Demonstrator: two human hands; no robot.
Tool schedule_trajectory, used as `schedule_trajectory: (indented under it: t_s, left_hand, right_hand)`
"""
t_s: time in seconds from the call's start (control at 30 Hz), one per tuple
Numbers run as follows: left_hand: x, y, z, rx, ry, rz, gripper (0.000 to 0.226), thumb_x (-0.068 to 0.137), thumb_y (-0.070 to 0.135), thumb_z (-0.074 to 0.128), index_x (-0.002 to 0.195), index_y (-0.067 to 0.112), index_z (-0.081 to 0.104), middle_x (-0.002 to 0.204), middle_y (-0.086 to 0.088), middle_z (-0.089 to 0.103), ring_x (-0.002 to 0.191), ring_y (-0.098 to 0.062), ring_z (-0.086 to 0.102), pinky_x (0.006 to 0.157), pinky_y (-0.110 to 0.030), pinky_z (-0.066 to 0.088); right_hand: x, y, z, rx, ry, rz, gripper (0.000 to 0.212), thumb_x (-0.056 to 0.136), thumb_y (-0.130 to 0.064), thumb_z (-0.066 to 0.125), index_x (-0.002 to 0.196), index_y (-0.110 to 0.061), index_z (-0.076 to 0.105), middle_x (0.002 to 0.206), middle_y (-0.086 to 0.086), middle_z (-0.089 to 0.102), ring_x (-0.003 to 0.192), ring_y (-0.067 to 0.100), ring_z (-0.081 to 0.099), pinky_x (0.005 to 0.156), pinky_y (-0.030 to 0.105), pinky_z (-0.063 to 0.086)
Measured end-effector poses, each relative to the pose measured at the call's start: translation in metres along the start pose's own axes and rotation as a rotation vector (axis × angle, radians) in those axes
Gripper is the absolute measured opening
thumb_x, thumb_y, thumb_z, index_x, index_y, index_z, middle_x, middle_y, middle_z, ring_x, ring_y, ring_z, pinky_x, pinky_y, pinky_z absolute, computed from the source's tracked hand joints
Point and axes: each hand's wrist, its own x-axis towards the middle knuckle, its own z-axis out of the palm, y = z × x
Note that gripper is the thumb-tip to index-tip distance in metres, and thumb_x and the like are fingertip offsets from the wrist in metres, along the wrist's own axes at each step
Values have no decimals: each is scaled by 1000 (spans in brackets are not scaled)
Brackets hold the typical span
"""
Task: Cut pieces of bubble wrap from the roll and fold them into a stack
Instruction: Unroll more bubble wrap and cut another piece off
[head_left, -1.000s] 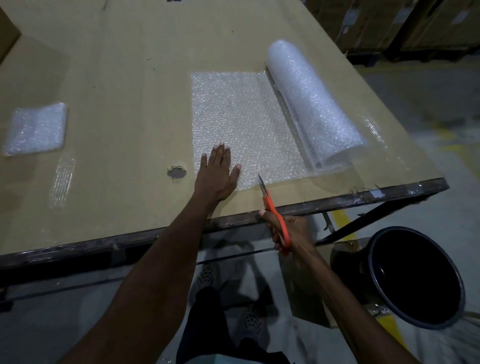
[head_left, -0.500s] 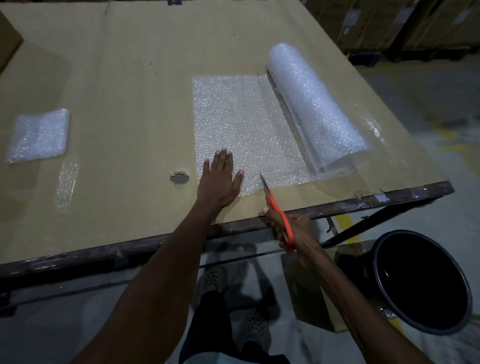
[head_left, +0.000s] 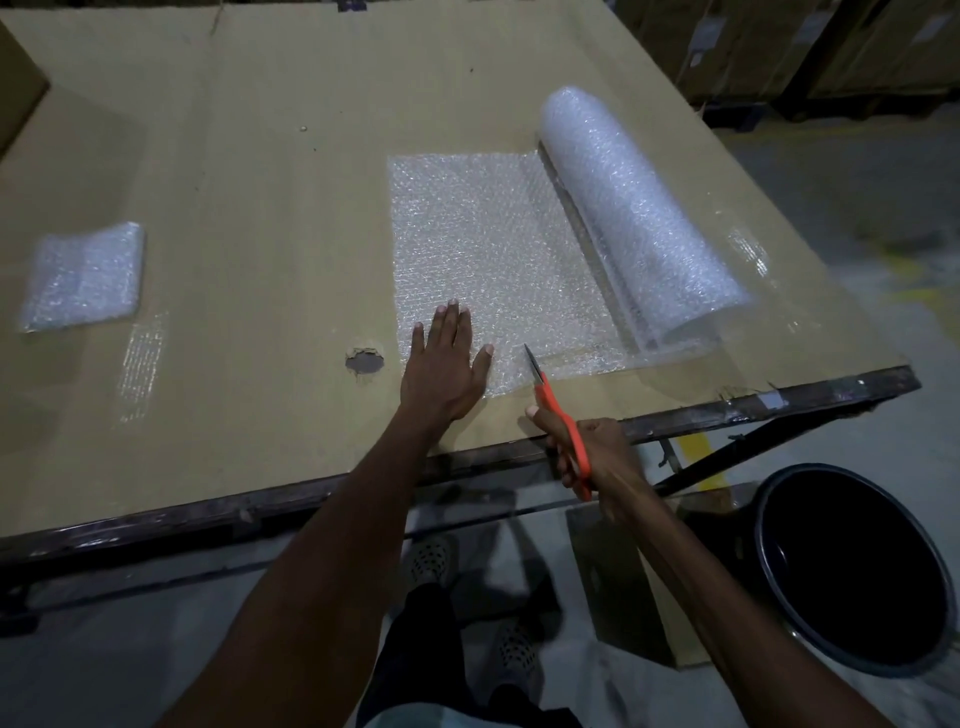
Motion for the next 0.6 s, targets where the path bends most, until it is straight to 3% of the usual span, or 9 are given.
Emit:
schedule_trajectory:
  t_s: [0.17,0.6]
  left_hand:
    - [0,-1,1,7,6,2,68,106,50,19,160,9,7,168,-7,-1,154,-19,-5,124,-44,-5]
    - [0,-1,2,3,16,-2,69,106,50,19,160,10,8,168,-6,-1,154,-17,-6,124,-42,-7]
  right_hand:
    - [3,0,-1,-3,0,-1,58,74,-52,83,84,4,72,59,12,57,40,16,47,44,24,39]
    - [15,-13,4,9,-17,-17,49,78,-47,85,77,0,69,52,9,57,37,15,46,36,20,36]
